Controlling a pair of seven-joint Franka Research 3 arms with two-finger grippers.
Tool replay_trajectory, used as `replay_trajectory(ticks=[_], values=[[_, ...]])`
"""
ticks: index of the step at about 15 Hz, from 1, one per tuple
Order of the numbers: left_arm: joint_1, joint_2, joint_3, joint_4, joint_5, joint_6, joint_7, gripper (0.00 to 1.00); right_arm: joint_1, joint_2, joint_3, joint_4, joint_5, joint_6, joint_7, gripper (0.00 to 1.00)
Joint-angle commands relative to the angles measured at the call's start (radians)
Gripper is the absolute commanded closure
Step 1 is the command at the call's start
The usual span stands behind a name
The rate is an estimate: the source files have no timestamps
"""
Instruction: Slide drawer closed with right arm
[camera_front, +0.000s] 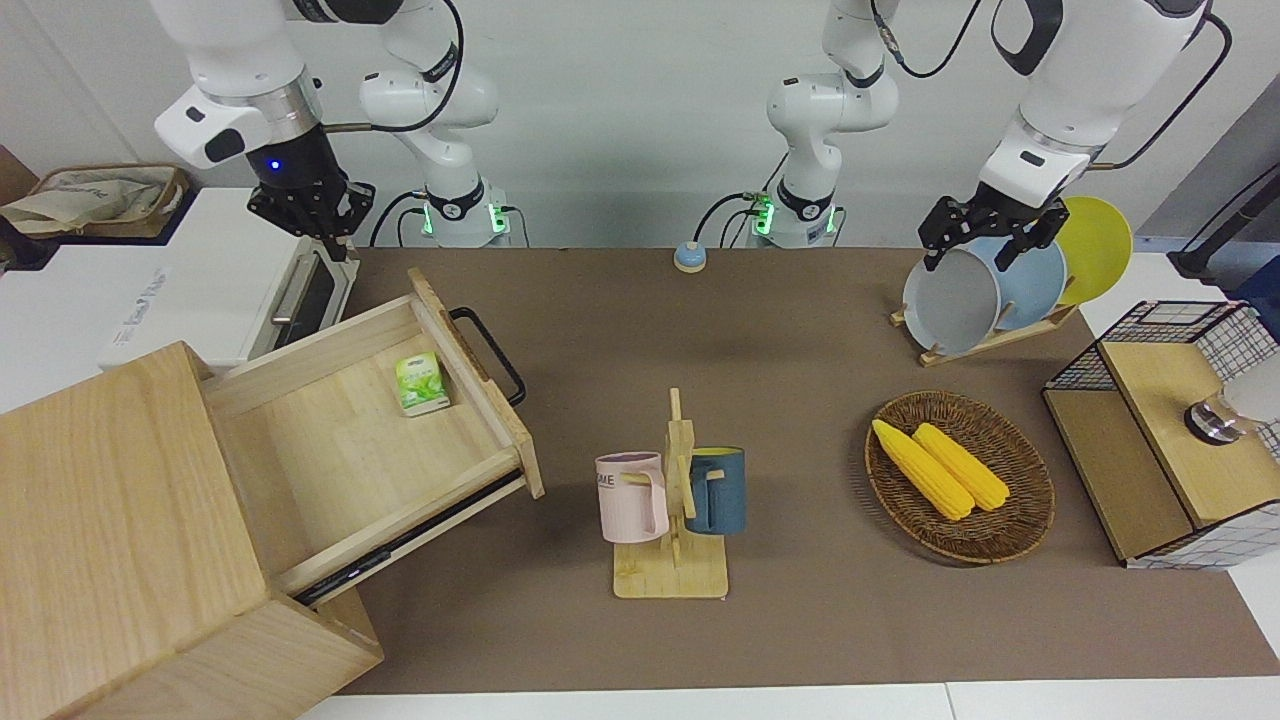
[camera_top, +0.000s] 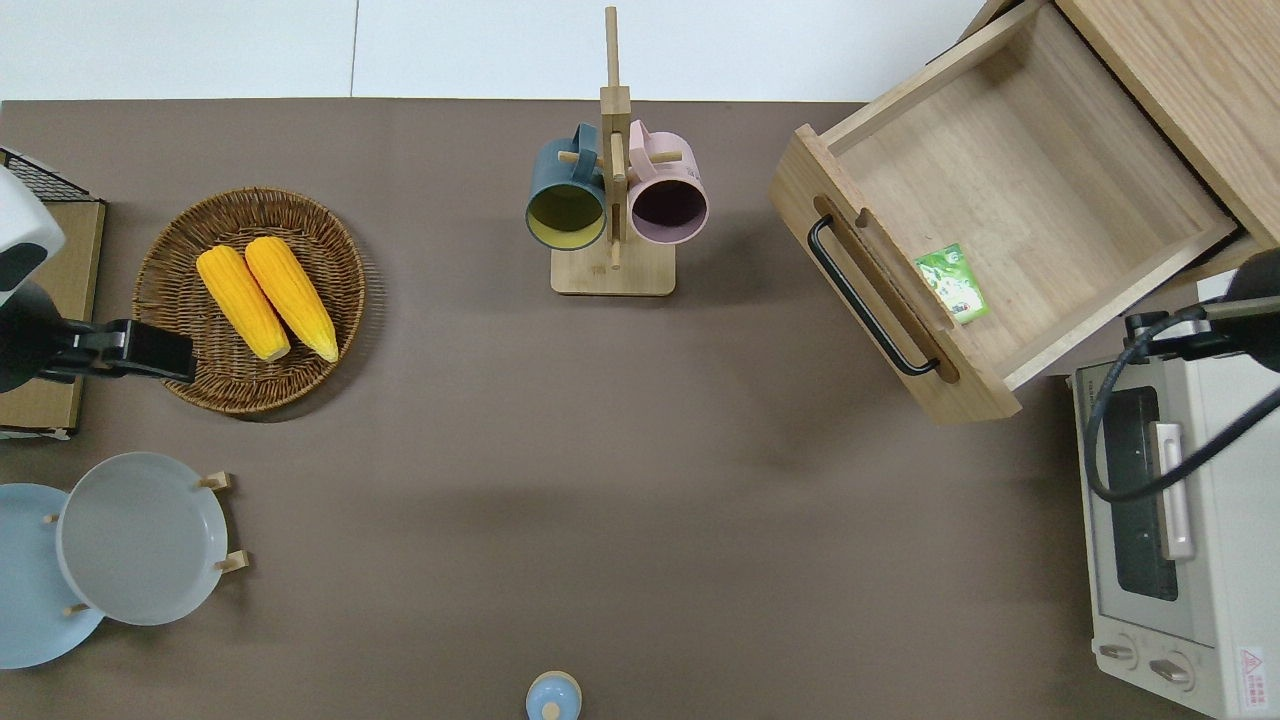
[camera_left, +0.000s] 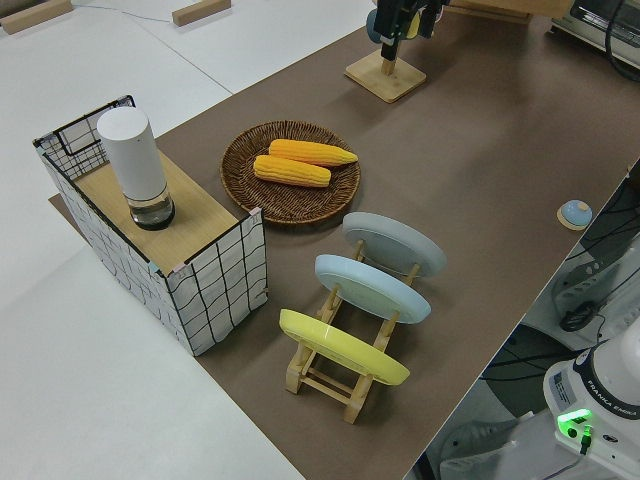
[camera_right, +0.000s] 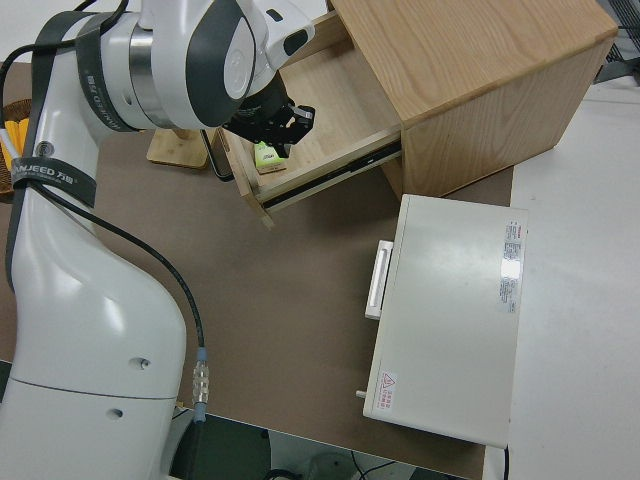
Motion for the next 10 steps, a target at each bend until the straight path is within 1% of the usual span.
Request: replay_trajectory(ticks=[1, 2, 3, 4, 7, 10], values=[[0.005, 0.011, -0.007, 0.026, 0.017, -0.020, 0.010, 0.01, 0.001, -0.020, 0.009, 0.054, -0.027, -0.078, -0.002, 1.000], [0.005, 0.011, -0.007, 0.026, 0.017, -0.020, 0.010, 0.01, 0.003, -0.020, 0.010, 0.071, -0.027, -0.081, 0.005, 1.000], [0.005, 0.011, -0.007, 0.026, 0.017, -0.020, 0.010, 0.01, 0.003, -0.020, 0.012, 0.080, -0.024, -0.084, 0.021, 1.000], [0.005, 0.011, -0.007, 0.026, 0.017, -0.020, 0.010, 0.01, 0.003, -0.021, 0.019, 0.082, -0.018, -0.086, 0.044, 1.000], [0.005, 0.011, -0.007, 0.026, 0.017, -0.020, 0.010, 0.01, 0.003, -0.025, 0.079, 0.088, -0.018, -0.089, 0.154, 1.000], [0.005, 0.011, -0.007, 0.026, 0.017, -0.020, 0.010, 0.01, 0.003, -0.025, 0.159, 0.088, -0.029, -0.087, 0.269, 1.000]])
